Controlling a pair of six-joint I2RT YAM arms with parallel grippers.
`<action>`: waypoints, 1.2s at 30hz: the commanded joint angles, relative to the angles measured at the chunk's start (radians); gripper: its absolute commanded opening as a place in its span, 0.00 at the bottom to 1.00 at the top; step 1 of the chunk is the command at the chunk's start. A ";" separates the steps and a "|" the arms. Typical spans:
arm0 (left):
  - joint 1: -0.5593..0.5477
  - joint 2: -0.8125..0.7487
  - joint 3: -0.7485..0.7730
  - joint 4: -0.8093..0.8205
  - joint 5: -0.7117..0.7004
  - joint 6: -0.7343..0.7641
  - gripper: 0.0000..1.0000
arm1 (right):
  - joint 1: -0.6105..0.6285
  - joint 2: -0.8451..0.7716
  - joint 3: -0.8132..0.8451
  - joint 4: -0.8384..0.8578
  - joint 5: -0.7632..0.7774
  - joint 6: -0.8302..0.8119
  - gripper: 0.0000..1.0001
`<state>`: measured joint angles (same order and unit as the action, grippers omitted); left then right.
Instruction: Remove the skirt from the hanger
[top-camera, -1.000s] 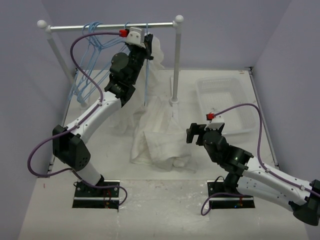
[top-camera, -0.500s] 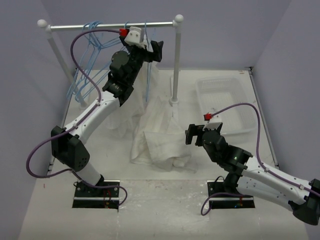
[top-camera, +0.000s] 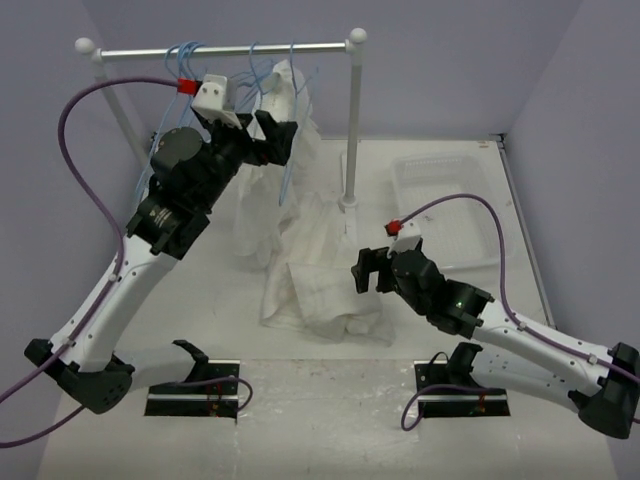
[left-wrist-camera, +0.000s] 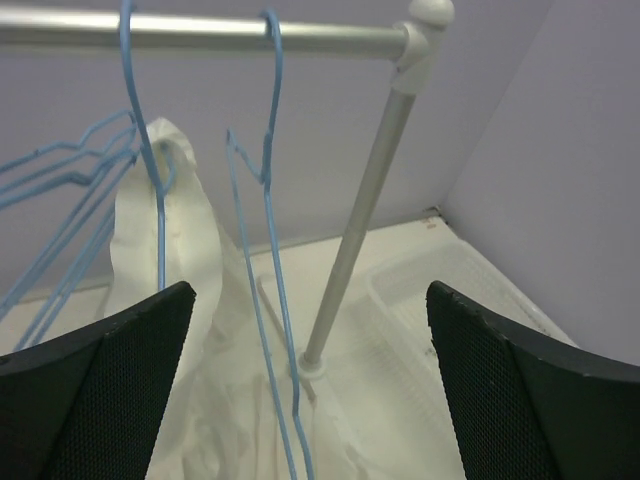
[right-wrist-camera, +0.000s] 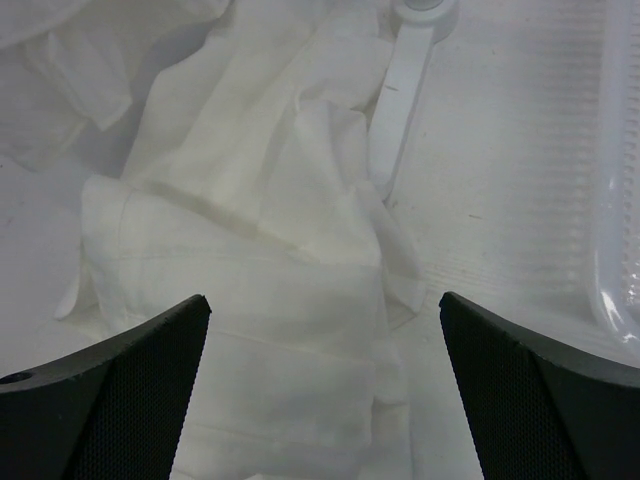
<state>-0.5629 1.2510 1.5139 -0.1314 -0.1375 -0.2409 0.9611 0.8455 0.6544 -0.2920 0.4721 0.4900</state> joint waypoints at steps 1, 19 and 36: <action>-0.025 -0.088 -0.058 -0.278 0.055 -0.104 1.00 | 0.002 0.064 0.066 -0.006 -0.102 -0.005 0.99; -0.040 -0.528 -0.227 -0.697 -0.074 -0.252 1.00 | 0.004 0.709 0.165 0.272 -0.230 0.042 0.99; -0.040 -0.621 -0.277 -0.676 -0.152 -0.233 1.00 | 0.014 0.352 0.160 0.271 0.088 0.032 0.00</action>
<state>-0.5987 0.6395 1.2613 -0.8185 -0.2687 -0.4793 0.9749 1.4334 0.7746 -0.0414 0.3981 0.5732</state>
